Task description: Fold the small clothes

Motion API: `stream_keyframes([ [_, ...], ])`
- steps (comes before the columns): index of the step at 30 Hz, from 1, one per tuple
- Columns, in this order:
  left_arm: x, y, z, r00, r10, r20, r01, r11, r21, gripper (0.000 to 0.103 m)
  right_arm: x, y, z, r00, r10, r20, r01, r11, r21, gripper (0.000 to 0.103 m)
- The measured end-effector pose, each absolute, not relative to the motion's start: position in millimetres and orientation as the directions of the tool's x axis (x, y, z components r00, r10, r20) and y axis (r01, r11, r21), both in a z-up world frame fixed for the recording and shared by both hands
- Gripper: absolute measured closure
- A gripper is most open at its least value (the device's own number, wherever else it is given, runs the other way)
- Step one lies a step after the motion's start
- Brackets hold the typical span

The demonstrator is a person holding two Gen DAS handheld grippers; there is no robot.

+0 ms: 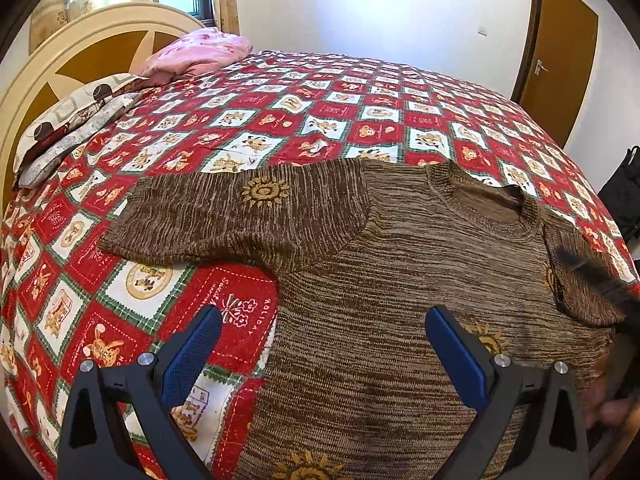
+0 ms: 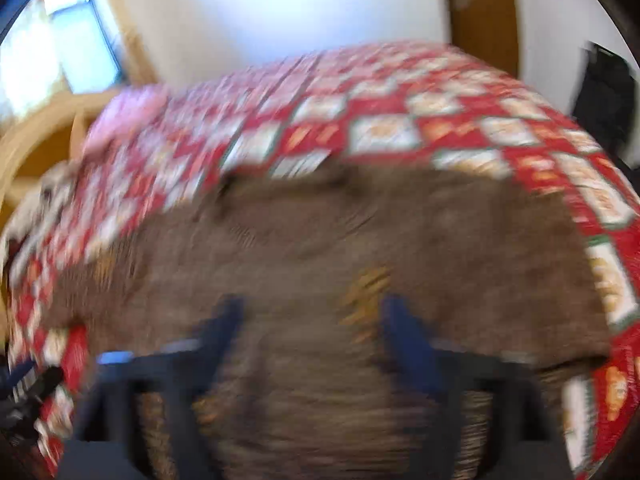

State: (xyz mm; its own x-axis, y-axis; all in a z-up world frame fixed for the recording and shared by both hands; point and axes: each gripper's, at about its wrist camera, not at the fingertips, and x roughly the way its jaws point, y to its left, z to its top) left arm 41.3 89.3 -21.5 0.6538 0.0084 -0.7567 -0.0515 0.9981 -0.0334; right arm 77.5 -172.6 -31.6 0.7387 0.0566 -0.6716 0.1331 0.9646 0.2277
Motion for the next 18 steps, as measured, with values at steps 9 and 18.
stream_keyframes([
  [9,47,80,-35,0.631,-0.008,-0.775,-0.032,0.999,-0.036,0.001,98,-199,-29,0.681,-0.042,-0.731,0.170,0.980,0.103,0.042],
  [18,51,93,-39,0.620,-0.004,-0.784,-0.058,0.997,-0.051,0.001,124,-200,-66,0.596,-0.069,-0.800,0.152,0.988,0.028,0.045],
])
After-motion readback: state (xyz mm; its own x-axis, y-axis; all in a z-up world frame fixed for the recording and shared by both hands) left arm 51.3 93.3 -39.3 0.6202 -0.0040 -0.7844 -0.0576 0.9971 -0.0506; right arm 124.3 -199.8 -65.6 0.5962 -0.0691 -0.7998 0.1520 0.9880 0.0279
